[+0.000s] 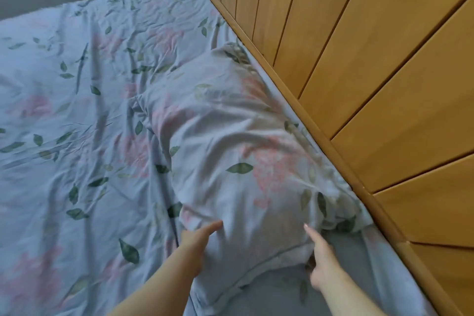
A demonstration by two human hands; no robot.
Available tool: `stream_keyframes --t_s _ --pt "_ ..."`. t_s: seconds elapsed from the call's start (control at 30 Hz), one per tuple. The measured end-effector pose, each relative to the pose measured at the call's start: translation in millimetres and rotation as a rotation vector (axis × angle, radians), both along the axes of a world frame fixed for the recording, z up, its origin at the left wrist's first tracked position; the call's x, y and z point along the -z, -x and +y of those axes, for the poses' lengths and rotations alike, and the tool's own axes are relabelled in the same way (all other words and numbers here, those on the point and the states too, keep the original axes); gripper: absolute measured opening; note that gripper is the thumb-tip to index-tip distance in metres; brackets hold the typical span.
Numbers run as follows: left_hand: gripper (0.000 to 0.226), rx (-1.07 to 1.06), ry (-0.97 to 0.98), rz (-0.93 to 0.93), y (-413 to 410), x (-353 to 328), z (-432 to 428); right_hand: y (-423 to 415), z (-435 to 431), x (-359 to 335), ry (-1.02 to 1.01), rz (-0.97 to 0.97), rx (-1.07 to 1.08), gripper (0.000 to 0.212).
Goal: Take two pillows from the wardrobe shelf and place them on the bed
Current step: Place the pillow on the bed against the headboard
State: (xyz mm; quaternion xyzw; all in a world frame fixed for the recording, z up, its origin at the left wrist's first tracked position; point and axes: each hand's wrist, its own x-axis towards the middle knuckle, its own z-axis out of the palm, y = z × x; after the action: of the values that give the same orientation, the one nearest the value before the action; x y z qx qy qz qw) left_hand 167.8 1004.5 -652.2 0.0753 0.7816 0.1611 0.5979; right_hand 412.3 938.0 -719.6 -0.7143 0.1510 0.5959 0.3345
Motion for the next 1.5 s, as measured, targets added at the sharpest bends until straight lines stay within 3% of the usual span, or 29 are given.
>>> stream_keyframes --t_s 0.1,0.23,0.33,0.4,0.47,0.6,0.7,0.8,0.93,1.0,1.13,1.2,1.27,1.4,1.5 --pt "0.094 0.026 -0.063 -0.005 -2 7 1 -13 28 -19 -0.085 -0.006 0.121 0.122" --pt "0.069 0.023 -0.205 -0.076 -2 -4 9 -5 76 -59 -0.230 0.078 0.054 0.054" --pt "0.059 -0.005 -0.216 -0.152 3 -16 22 0 100 -74 -0.337 0.039 -0.044 0.045" --pt "0.049 -0.065 -0.237 -0.216 6 -22 27 -2 104 -81 -0.379 -0.008 -0.008 0.040" --pt "0.053 -0.090 -0.282 -0.232 2 -23 28 -8 95 -88 -0.416 0.006 0.076 0.035" --pt "0.058 0.002 -0.385 -0.150 -19 -31 18 -20 43 -76 -0.384 0.045 0.227 0.029" --pt "0.068 0.096 -0.386 -0.093 -23 -27 -1 -19 2 -55 -0.255 0.012 0.265 0.039" --pt "0.074 0.110 -0.312 0.041 -19 -24 -14 -13 -16 -45 -0.192 -0.076 0.302 0.042" --pt "0.106 0.167 -0.112 0.169 -10 -18 -28 -14 -19 -48 -0.130 -0.196 0.367 0.056" --pt "0.095 0.268 -0.027 0.180 -4 -1 -37 -15 -24 -56 -0.066 -0.280 0.358 0.064" --pt "0.041 0.451 0.045 0.190 -18 -29 -55 -13 -37 -62 -0.033 -0.308 0.318 0.063" --pt "0.030 0.460 0.066 0.160 -20 -29 -63 -14 -46 -62 0.009 -0.202 0.255 0.050" --pt "0.017 0.475 0.052 0.182 -19 -27 -70 -12 -53 -63 0.040 -0.180 0.173 0.022" --pt "0.019 0.524 0.088 0.255 -15 -21 -83 -12 -62 -56 0.070 -0.322 0.108 0.013" --pt "0.019 0.479 0.111 0.246 -14 -17 -93 -7 -72 -56 0.091 -0.321 0.139 0.026"
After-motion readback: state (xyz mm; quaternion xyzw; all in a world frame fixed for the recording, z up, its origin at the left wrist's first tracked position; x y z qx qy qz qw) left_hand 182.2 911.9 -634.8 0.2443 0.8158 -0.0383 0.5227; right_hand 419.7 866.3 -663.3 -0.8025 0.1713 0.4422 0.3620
